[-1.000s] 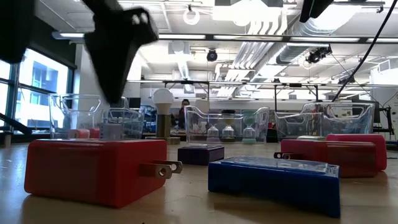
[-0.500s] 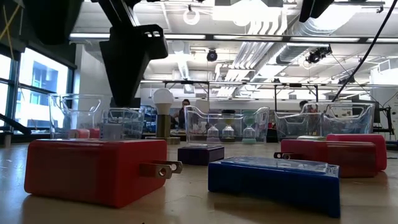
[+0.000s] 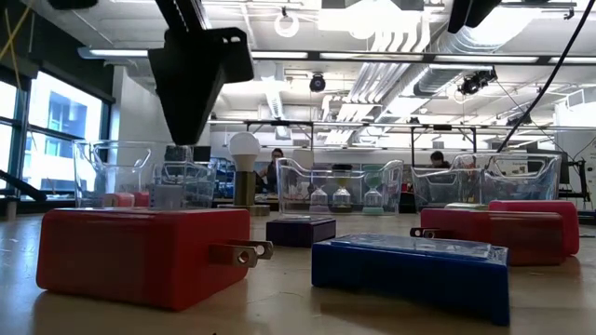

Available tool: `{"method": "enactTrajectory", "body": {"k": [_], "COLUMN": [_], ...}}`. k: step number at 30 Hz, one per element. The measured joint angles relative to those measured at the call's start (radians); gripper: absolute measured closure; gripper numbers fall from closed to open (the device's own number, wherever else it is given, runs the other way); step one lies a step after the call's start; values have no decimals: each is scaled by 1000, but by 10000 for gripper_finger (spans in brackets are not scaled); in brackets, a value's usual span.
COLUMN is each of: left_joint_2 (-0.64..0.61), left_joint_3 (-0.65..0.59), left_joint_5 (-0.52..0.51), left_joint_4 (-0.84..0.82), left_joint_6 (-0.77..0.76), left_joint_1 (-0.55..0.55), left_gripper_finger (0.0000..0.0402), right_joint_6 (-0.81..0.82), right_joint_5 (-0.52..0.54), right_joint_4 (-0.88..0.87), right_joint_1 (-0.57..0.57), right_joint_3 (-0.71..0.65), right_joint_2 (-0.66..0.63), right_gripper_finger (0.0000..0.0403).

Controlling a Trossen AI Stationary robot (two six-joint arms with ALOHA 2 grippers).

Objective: Pick & Place Office items
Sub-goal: Put the left red charger adapter into the left transparent bin

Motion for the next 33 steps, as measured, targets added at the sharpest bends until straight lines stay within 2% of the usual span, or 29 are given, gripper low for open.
{"method": "enactTrajectory", "body": {"k": [8,20,22,28,33], "left_joint_2": [0,0,0,18,56], "left_joint_3": [0,0,0,0,-1], "left_joint_5": [-67,-96,-126,-317,-367], "left_joint_4": [-17,-12,-1,6,18], "left_joint_6": [-5,19,19,21,0], "left_joint_1": [-7,-18,-32,-100,-142], "left_gripper_finger": [39,39,39,39,39], "right_joint_6": [-13,-105,-108,-111,-111], "right_joint_5": [39,34,23,-53,-86], "right_joint_4": [13,32,35,42,48], "right_joint_1": [0,0,0,0,0], "right_joint_3": [0,0,0,0,0], "right_joint_2": [0,0,0,0,0], "right_gripper_finger": [73,73,73,73,73]}}
